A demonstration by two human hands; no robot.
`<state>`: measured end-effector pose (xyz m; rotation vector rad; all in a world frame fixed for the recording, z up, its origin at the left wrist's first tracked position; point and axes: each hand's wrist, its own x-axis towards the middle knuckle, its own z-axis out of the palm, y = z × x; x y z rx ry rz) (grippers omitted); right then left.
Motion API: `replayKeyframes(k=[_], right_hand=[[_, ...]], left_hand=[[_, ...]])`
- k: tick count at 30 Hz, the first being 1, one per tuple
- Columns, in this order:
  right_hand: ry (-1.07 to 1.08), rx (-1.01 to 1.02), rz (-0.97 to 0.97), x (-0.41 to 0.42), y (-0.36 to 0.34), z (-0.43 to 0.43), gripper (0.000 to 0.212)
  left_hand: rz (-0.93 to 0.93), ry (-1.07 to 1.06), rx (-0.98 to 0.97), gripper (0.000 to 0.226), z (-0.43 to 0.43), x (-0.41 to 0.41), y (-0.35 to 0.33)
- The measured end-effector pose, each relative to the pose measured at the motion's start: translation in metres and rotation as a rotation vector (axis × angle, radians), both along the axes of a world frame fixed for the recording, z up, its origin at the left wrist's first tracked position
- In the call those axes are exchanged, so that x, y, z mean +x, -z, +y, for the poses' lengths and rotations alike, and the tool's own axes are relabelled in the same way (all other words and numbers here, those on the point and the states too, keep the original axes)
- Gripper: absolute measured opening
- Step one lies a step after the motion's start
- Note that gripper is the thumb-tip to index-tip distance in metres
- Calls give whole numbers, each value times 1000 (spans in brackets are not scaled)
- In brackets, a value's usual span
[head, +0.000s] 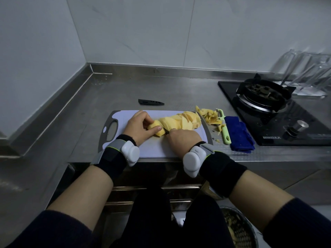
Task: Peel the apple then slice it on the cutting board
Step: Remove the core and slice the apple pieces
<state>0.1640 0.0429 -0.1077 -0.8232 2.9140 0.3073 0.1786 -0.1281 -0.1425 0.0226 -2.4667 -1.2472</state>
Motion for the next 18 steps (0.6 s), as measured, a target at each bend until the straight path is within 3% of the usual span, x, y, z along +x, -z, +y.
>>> replayKeyframes(k=[13,18], right_hand=[[23,35,-27,-6,5,10,25],[33,-7,-49,-9,-1,18,38]], left_hand=[[10,104,-55,20,-1,-1,2],[-23,126,-135,22,-3,-3,6]])
